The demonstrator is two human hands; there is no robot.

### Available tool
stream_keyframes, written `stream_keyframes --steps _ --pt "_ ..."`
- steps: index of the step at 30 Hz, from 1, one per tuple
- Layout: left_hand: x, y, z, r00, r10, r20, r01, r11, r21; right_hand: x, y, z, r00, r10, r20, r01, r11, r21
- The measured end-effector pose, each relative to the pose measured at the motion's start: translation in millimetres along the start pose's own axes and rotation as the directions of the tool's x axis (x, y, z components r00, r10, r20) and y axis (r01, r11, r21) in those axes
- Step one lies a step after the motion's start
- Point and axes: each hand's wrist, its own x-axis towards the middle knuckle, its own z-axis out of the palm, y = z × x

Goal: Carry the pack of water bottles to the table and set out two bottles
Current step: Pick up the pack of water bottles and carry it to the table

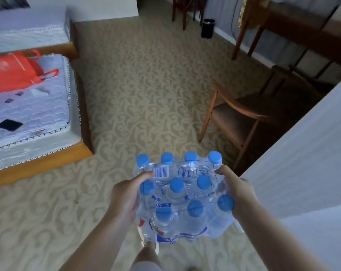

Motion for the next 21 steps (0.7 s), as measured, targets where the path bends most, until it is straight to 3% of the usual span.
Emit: stream_keyframes --steps 9,21 --pt "153.5 161.1 30.4 0.995 0.043 0.087 -0.053 0.992 0.115 80.4 -117.2 128.1 0.997 0.023 -0.075 -0.01 0.987 0.158" --pt "311.3 316.1 144.2 0.983 0.059 0.174 -0.089 0.982 0.169 219.8 -292.8 206.8 0.993 0.0 -0.121 0.024 0.981 0.192"
